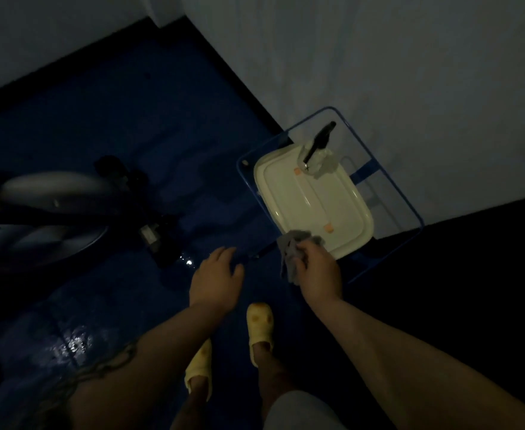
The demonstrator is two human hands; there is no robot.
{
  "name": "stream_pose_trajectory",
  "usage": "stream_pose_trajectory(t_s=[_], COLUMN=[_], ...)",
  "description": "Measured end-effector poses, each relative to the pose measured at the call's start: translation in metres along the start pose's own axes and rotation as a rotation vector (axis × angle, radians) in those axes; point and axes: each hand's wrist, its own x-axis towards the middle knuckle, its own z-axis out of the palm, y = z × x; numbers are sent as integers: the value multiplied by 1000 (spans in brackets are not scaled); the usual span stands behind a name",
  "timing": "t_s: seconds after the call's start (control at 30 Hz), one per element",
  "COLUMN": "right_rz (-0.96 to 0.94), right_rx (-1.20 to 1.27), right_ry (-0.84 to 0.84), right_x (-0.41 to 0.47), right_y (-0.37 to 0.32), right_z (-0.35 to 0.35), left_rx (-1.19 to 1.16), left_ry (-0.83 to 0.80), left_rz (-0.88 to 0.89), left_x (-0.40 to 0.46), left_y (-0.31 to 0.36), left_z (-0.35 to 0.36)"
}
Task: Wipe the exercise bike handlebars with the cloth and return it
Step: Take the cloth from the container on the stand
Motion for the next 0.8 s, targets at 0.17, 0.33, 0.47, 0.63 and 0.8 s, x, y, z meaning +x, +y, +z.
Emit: stream_pose_trajectory(t_s=[0.17, 0.33, 0.47, 0.63, 0.8], right_rz=[-266, -472, -647, -845, -970], right_rx=[-148, -150, -138, -165, -170], right_ry=[-40, -112, -238, -367, -470], right_x=[-22, -55, -96, -172, -249], right_y=[-49, -119, -180, -261, -327], right_z=[-2, 28, 79, 155, 240], left_rx=[-163, -315, -382, -425, -478], left_ry=[131, 317, 447, 569, 648], left_rz=[-148, -264, -397, -542, -646], left_x=[-44, -100, -155, -236, -301], left_y=[-33, -92, -161, -258, -353], left_z=[-33, -73, -103, -127, -146])
